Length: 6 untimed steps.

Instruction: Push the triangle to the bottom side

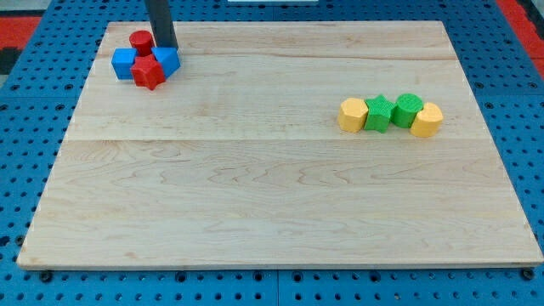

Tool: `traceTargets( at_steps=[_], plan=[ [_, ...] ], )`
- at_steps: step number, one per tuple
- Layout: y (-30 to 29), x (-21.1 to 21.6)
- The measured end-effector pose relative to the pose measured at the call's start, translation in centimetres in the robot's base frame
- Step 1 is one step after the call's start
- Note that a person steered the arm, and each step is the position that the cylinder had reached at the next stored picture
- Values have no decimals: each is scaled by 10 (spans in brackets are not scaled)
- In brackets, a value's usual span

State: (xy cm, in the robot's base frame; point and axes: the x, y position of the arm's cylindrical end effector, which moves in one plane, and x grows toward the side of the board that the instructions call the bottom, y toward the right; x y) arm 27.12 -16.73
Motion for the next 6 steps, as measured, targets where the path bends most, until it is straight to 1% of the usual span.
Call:
traceTargets(
  at_steps=[2,3,4,5,6],
  plan=[
    [0,53],
    [17,54],
    [77,57],
    [120,80],
    [137,172]
  ],
)
